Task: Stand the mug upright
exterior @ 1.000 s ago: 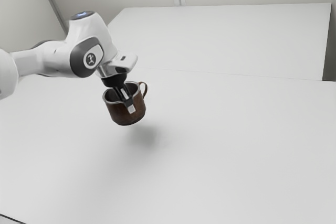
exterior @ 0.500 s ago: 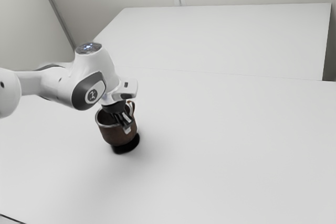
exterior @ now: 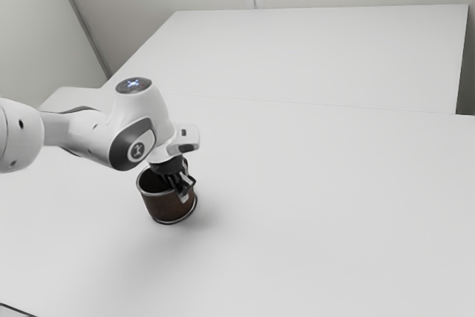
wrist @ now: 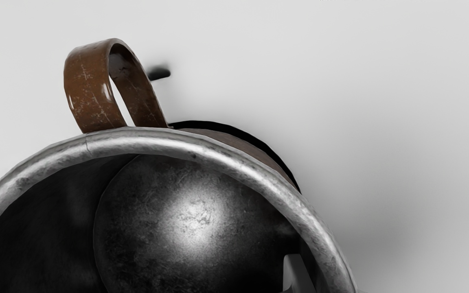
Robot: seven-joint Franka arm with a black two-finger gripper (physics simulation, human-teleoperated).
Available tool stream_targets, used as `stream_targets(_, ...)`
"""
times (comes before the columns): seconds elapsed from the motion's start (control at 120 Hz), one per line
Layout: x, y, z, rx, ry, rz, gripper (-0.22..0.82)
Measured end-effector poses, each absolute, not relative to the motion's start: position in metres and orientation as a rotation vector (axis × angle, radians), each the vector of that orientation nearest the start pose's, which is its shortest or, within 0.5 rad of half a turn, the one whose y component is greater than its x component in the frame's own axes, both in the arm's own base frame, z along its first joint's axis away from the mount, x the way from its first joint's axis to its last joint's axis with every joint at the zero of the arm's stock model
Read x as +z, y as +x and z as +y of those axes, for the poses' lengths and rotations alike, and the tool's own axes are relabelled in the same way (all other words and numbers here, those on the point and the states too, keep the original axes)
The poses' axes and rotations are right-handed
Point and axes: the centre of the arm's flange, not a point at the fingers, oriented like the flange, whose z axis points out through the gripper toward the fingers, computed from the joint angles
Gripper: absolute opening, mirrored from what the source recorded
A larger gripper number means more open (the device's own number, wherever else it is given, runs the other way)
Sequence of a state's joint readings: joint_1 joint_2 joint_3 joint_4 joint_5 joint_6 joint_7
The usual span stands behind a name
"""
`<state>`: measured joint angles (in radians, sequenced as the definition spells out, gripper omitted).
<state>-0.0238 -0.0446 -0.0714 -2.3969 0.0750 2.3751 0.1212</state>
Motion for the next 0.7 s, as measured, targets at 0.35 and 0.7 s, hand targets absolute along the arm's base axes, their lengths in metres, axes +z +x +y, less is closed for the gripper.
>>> stream_targets(0.35,0.360,0.494,-0.048,-0.070,-3.087,0.327,0.42)
stream_targets(0.7,0.450,0.526,-0.053,-0.003,-3.081,0.260,0.57)
